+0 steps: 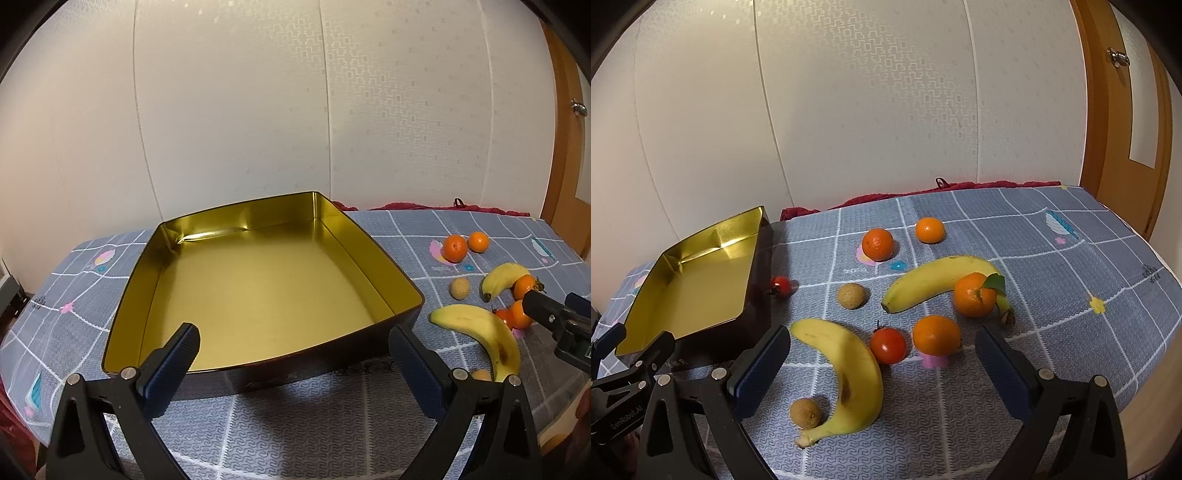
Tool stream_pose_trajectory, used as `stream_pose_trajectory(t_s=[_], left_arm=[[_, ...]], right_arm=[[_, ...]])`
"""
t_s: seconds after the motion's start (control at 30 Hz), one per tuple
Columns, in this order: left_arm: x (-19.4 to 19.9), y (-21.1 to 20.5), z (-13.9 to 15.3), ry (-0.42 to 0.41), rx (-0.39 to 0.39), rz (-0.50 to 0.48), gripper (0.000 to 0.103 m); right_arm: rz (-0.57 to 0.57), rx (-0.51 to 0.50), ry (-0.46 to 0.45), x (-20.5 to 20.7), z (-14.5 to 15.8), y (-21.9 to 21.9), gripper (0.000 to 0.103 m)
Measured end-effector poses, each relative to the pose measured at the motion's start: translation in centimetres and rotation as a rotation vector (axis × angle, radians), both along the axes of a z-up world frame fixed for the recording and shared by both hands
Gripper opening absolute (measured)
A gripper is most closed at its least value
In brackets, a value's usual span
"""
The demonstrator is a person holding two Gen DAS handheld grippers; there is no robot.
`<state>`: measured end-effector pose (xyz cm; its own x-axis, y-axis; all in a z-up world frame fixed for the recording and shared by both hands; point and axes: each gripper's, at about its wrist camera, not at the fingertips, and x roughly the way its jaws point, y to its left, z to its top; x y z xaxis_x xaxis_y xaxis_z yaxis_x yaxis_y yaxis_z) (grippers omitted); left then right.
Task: Organize fruits
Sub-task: 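Lower the right gripper onto the yellow banana and close it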
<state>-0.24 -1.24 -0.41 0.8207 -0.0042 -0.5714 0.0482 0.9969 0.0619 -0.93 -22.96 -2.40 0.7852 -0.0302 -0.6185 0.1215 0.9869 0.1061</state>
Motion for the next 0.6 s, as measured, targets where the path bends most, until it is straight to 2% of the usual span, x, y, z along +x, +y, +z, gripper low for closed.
stream_pose_trajectory(t_s=[0.27, 0.4, 0.43, 0.57, 0.6], left_arm=[[-0.1, -0.3, 0.0, -0.002, 0.005, -0.001, 0.103], [0.0, -0.5, -0.2, 0.004, 0.009, -0.008, 0.103], [0.0, -0.5, -0.2, 0.009, 0.007, -0.017, 0.103], [0.3, -0.8, -0.5, 0.036, 0.009, -0.047, 0.103], [0.3, -0.9, -0.5, 0.041, 0.009, -0.055, 0.103]], right_arm=[[-0.018, 0.001, -0.002, 0.0, 0.0, 0.2, 0.102], [0.027, 0.009, 0.011, 0.2, 0.0, 0.3, 0.102], [0.052, 0.006, 0.023, 0.5, -0.1, 0.4, 0.100], [0.131, -0.031, 0.079, 1.7, -0.7, 0.7, 0.080], [0.146, -0.037, 0.088, 1.9, -0.8, 0.7, 0.080]])
